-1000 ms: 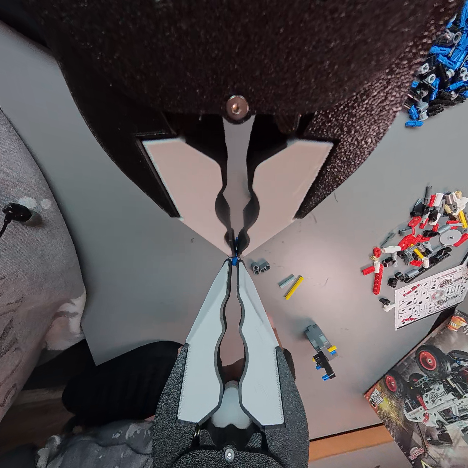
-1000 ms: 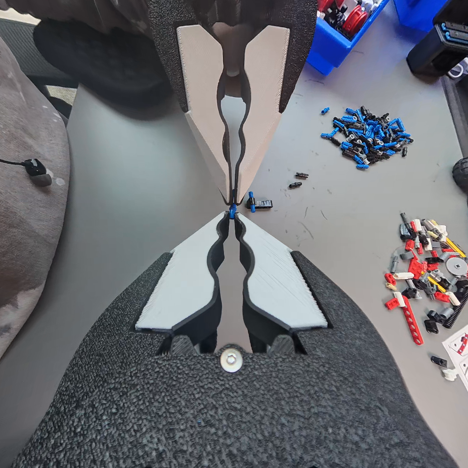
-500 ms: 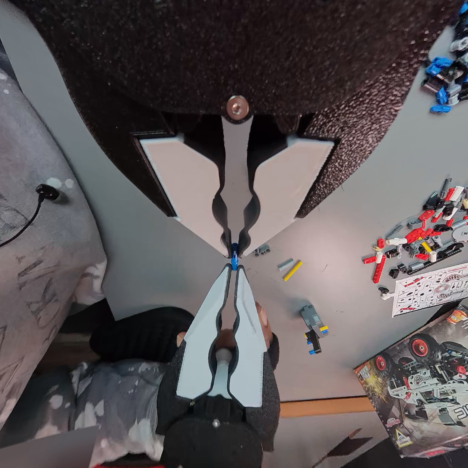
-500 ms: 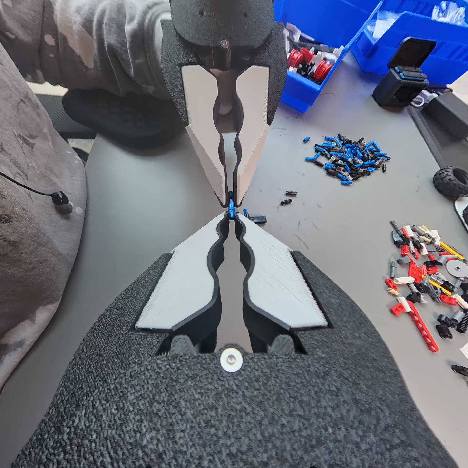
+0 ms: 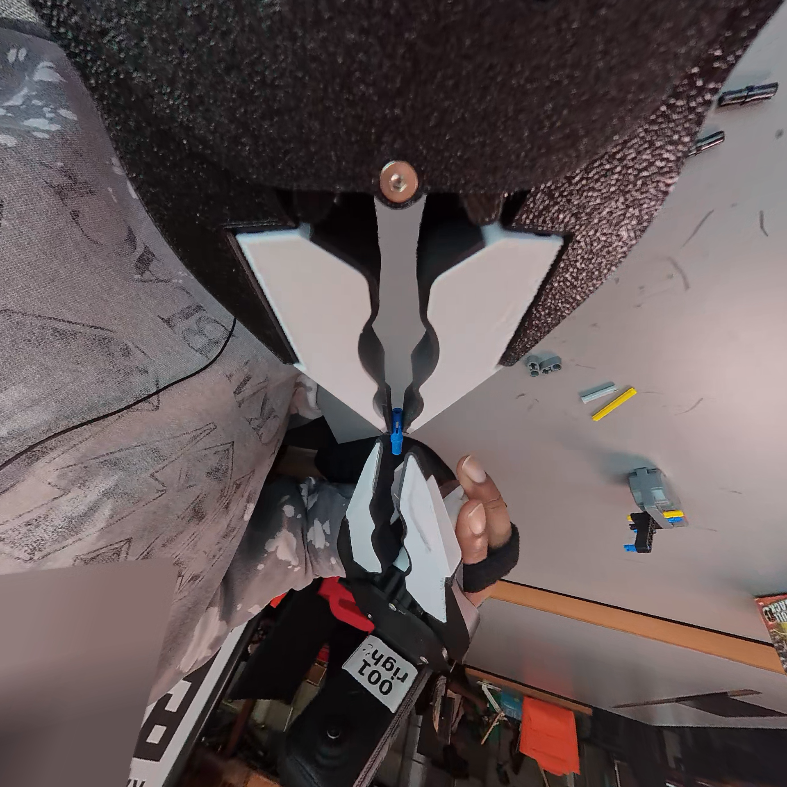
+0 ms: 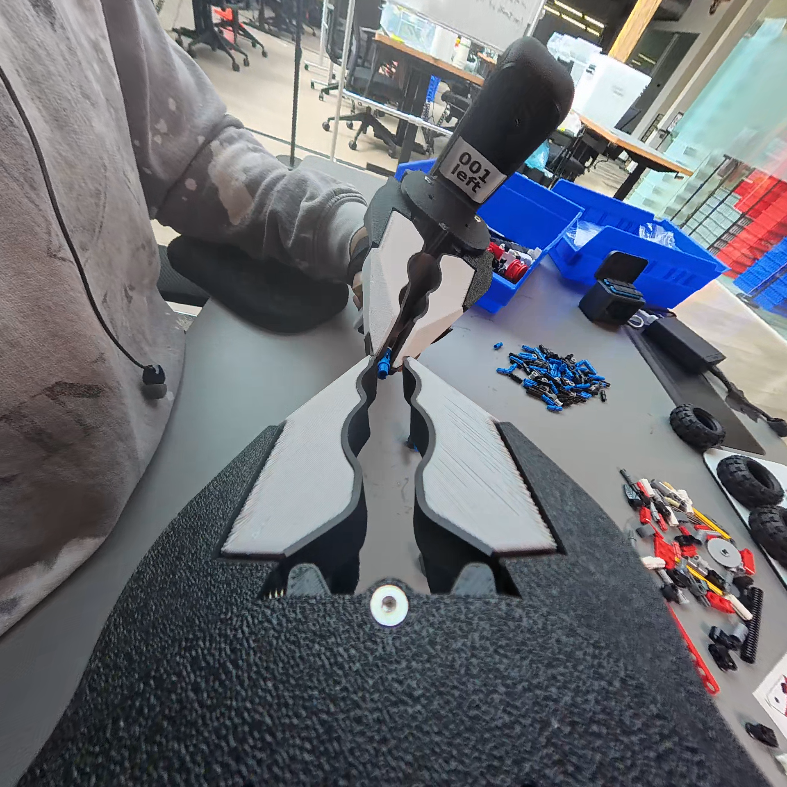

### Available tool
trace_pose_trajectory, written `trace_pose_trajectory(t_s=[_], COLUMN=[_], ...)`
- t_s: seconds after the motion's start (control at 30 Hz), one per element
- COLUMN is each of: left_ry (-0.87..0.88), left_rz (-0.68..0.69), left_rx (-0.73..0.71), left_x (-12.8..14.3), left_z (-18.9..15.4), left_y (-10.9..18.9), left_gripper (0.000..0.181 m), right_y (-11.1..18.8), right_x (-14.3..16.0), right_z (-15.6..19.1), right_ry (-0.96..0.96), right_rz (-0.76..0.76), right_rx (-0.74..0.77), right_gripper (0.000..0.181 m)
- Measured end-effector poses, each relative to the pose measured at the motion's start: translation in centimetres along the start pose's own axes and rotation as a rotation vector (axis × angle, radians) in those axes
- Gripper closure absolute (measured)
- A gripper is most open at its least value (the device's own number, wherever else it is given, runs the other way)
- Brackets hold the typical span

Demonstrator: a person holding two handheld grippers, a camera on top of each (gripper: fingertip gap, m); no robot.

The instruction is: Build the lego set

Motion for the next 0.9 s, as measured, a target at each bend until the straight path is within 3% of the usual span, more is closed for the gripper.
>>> trace_pose_trajectory(t_s=[0.9], left_ry=[0.102], left_rz=[-0.022], left_rx=[0.167], left_x=[0.4], left_z=[-0.1], left_y=[-0.2], left_gripper=[0.177], right_y=[-0.5], right_x=[-0.3], right_z=[1.2], right_ry=[0.13], right_rz=[0.042], right_rx=[0.026], right_gripper=[0.174])
Point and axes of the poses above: each gripper's, where its closed fingertips meet, y back along the fingers, x out of its underside, z = x × y across the jaws, the point moved 6 cm from there along y, back along the fingers, and after that the axes turned 15 degrees about z, right-handed, at the moved point
